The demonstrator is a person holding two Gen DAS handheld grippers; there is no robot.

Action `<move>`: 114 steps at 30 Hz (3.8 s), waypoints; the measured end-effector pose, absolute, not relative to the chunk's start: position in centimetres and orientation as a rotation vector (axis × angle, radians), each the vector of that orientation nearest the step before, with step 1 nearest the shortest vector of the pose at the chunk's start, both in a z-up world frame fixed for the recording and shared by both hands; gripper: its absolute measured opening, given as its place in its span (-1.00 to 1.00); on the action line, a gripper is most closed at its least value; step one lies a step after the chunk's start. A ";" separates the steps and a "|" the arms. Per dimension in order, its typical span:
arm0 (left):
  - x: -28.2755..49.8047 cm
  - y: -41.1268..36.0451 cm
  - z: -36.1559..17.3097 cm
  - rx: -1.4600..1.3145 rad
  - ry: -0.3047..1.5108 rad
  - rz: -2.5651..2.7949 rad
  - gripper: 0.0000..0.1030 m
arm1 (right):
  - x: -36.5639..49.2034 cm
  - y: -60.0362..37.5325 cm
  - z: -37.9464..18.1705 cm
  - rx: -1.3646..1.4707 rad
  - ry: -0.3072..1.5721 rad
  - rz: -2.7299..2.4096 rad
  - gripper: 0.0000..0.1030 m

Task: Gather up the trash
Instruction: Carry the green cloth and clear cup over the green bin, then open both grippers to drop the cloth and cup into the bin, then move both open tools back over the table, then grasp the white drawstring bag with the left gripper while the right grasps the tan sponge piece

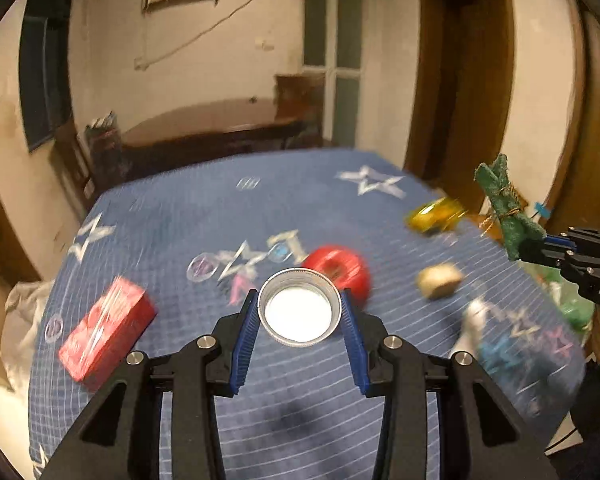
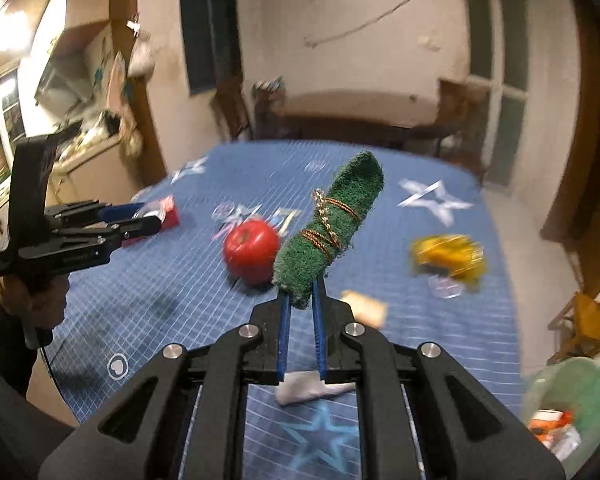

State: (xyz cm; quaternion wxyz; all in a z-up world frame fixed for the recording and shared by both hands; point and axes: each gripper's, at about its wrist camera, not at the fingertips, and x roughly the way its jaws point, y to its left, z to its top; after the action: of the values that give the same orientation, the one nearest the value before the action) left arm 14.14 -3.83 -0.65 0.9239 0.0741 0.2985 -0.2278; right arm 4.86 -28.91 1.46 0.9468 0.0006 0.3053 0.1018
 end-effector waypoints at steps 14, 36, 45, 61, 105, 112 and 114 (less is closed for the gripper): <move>9.0 -21.7 4.9 0.261 0.473 -0.683 -0.19 | -3.0 -38.5 4.0 -0.006 0.518 -0.089 -0.82; 3.6 -48.3 -0.4 0.492 0.473 -0.858 -0.19 | -9.7 -51.5 -0.7 0.087 0.606 -0.431 -0.82; 2.7 -51.9 -3.3 0.553 0.496 -0.888 -0.19 | -11.0 -54.9 -2.7 0.125 0.644 -0.476 -0.82; 3.5 -53.5 -6.1 0.588 0.541 -0.900 -0.19 | -10.0 -55.8 -4.3 0.132 0.705 -0.468 -0.82; 6.8 -25.7 -5.8 0.393 0.638 -0.811 0.32 | -1.5 -45.4 -4.9 0.087 0.706 -0.102 -0.56; 8.3 -17.7 -9.0 0.402 0.731 -0.872 0.32 | 4.5 -39.6 -5.1 -0.017 0.755 0.177 -0.29; 8.6 -17.2 -9.6 0.400 0.743 -0.909 0.32 | 6.4 -38.1 -5.3 -0.042 0.767 0.270 -0.07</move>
State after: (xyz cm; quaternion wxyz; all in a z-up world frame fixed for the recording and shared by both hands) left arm 8.59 -17.25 -9.59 0.8137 0.1875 0.3482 -0.4260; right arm 6.45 -38.06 -5.27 0.9183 -0.0206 0.3730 0.1312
